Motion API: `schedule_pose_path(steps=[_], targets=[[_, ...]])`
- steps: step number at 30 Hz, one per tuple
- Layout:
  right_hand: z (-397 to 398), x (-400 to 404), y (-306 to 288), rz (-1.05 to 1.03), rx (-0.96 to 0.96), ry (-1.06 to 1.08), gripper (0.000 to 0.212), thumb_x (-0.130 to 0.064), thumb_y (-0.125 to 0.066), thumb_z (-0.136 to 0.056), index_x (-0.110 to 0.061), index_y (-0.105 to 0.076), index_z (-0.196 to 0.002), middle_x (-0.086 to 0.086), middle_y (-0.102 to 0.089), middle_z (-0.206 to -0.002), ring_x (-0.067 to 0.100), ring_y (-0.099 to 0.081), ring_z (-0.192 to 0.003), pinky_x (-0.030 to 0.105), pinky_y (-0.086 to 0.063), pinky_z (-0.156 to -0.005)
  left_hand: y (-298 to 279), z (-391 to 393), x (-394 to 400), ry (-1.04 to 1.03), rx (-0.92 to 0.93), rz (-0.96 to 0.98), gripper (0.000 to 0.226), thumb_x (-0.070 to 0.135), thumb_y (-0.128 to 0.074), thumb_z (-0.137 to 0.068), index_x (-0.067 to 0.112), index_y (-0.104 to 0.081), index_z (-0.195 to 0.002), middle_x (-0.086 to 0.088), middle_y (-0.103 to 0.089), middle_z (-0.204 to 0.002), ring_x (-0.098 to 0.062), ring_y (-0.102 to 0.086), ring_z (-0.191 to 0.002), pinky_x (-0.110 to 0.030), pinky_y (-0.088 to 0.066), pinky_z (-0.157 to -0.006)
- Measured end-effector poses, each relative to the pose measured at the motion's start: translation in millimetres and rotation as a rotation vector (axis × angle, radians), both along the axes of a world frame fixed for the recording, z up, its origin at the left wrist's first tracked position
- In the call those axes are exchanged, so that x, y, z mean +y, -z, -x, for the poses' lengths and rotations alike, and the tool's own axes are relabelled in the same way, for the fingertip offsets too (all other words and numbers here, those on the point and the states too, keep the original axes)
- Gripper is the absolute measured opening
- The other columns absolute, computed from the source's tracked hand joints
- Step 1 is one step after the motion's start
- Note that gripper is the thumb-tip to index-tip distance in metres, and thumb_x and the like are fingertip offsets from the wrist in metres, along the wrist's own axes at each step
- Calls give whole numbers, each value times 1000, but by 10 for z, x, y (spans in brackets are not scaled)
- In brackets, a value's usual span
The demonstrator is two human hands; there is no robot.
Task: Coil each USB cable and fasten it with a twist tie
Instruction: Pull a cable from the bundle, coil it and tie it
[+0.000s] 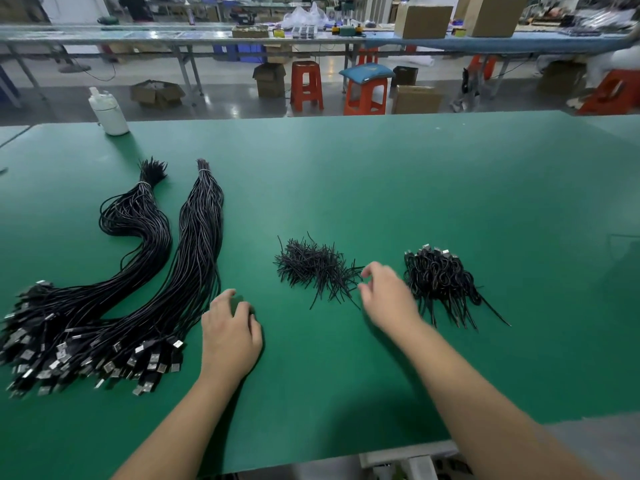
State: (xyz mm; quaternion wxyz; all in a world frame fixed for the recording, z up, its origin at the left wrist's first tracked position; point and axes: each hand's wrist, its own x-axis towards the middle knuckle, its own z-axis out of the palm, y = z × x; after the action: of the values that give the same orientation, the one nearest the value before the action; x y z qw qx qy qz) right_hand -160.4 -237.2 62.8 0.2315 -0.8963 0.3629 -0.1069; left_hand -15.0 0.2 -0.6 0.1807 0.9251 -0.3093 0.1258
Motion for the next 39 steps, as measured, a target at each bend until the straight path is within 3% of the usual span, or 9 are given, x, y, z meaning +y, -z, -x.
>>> schedule_pose_path(steps=[4,8,14,20,25,28,32,37,39], targets=[[138,370,515,57,-24,-30,25,-30,-52,-100,-18,-55,-121,-5,-50,-113,10,-48,-101,26,-44,-93,-17,-35,13,-128,90,65,24,13,-64,-84,5,-63,-107,-27,-36,-143,-41,-33,-134,-54,-31,-109],[235,422,649,102,-131,-2,18,-23,-52,-99,-16,-58,-114,-8,-48,-107,8,-44,-101,23,-40,-93,-58,-95,42,-332,221,180,35,10,-59,-88,0,-59,-122,-28,-29,-150,-43,-30,-136,-56,-29,-112],[222,419,646,100,-144,3,16,-26,-51,-99,-16,-58,-109,-9,-46,-104,8,-44,-101,22,-40,-90,-94,-52,40,-251,183,38,27,9,-62,-83,5,-67,-109,-25,-39,-148,-41,-33,-131,-54,-32,-108],[201,395,670,91,-136,8,17,-33,-51,-99,-19,-57,-106,-10,-45,-103,6,-43,-100,20,-37,-85,-118,-37,232,-290,63,-1,45,4,-70,-71,5,-66,-115,-25,-46,-139,-45,-37,-124,-61,-30,-106],[193,400,673,103,-140,-9,17,-34,-53,-98,-19,-58,-106,-8,-46,-102,9,-44,-99,27,-45,-89,-282,-286,431,-386,232,-246,44,28,-56,-90,25,-50,-134,-8,-46,-143,-33,-35,-129,-49,-28,-106],[198,408,671,114,-142,-26,18,-34,-53,-98,-18,-59,-106,-6,-47,-103,11,-44,-99,29,-45,-89,-366,-431,511,-296,116,-397,34,25,-47,-97,33,-56,-128,3,-57,-129,-24,-43,-120,-41,-36,-95],[204,407,664,102,-160,-17,17,-33,-52,-98,-19,-58,-103,-7,-48,-101,11,-44,-98,28,-45,-88,-512,-579,529,-89,101,-310,31,20,-45,-100,25,-66,-121,3,-64,-115,-21,-60,-98,-35,-49,-80],[205,401,656,67,-179,-6,13,-32,-51,-99,-20,-56,-100,-8,-48,-100,9,-45,-96,26,-45,-86,-669,-590,440,275,174,-175,33,3,-51,-96,11,-67,-123,-3,-63,-116,-25,-62,-106,-36,-50,-91],[202,402,654,57,-183,-2,12,-32,-51,-99,-21,-55,-99,-9,-48,-99,9,-45,-96,26,-45,-86,-709,-564,421,351,102,-210,23,13,-64,-93,12,-69,-115,0,-63,-109,-23,-62,-101,-36,-51,-85]])
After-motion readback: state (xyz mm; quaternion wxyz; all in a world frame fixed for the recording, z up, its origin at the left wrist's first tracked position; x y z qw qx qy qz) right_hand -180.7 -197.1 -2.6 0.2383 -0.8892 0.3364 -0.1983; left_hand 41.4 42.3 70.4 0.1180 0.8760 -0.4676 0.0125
